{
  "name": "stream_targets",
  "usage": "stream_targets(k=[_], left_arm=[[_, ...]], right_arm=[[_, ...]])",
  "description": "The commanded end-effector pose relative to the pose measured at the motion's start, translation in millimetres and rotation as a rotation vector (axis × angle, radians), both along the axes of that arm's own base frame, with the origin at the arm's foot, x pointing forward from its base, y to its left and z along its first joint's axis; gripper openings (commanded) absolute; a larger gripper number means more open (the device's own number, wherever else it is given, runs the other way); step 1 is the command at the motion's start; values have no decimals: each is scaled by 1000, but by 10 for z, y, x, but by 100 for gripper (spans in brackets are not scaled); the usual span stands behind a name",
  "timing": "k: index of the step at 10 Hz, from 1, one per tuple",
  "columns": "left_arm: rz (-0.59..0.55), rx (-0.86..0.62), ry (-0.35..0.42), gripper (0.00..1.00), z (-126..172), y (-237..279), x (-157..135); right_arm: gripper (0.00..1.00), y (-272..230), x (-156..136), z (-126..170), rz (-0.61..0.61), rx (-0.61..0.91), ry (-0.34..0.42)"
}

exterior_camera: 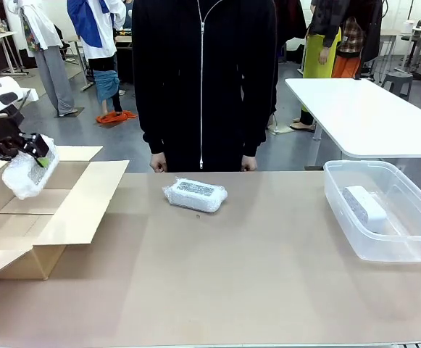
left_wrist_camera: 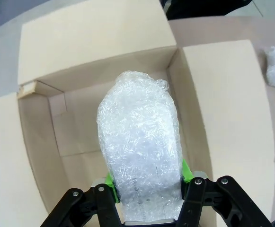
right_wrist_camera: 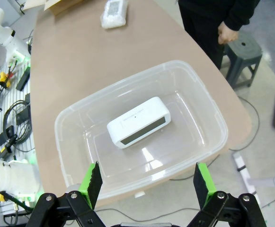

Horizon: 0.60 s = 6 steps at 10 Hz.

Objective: Separate and place wrapped and unwrapped clocks.
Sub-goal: If the picked Digital clock is wrapped, place it in the Package Box ; if not, place it in the Organizing box.

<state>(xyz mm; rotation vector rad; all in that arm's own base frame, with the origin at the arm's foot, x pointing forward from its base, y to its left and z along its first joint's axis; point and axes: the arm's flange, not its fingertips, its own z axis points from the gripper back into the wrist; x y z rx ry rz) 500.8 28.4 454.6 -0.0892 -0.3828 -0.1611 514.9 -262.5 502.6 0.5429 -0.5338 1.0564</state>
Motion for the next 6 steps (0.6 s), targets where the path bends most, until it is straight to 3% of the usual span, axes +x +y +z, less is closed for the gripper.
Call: stream_targets(k=[1, 3, 6], left_arm=[[2, 8, 39, 53, -198, 96, 42], [12, 14, 70, 53, -434, 102, 31], [32, 18, 64, 53, -526, 95, 16]], right_arm=[[100, 15, -4, -12, 10, -1, -4], [100, 15, -4, -12, 10, -1, -4], [100, 15, -4, -12, 10, -1, -4]])
